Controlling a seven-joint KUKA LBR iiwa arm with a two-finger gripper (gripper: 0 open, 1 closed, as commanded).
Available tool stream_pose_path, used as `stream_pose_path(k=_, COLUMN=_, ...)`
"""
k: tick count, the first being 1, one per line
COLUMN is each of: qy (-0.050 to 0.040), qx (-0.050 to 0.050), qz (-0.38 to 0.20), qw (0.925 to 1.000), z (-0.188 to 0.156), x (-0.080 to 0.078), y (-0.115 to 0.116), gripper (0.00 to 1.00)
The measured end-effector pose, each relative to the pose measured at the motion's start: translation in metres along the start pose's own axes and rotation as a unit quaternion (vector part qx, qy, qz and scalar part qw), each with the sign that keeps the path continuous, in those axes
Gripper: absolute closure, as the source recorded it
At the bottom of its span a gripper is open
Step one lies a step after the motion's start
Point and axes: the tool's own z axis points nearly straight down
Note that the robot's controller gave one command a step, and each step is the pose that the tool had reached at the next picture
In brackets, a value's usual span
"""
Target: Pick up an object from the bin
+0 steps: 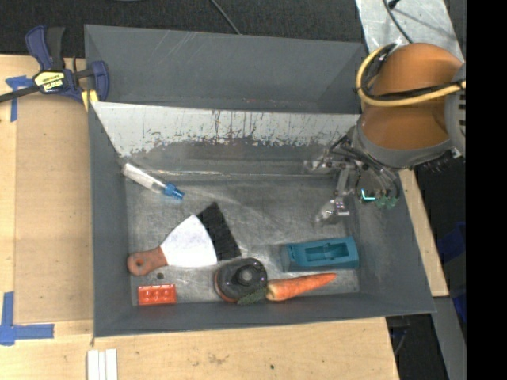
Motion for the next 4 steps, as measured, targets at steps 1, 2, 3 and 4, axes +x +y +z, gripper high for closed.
stream_pose_path(k=1, qy=-0.0038, qx=0.0, qz=0.0, qw=1.0, z=-0.004, x=-0.002, y=0.0, gripper=0.0)
stream_pose_path(k=2, qy=-0.0066, qx=0.0, qz=-0.044, qw=0.999, z=0.023, x=0.014, y=-0.013, gripper=0.0)
stream_pose_path(k=3, qy=-0.0037, qx=0.0, qz=-0.031, qw=0.9995, z=0.056, x=0.03, y=-0.036, gripper=0.0)
stream_pose_path(k=4, qy=-0.0028, qx=0.0, qz=0.055, qw=0.9985, z=0.081, x=0.029, y=-0.04, gripper=0.0)
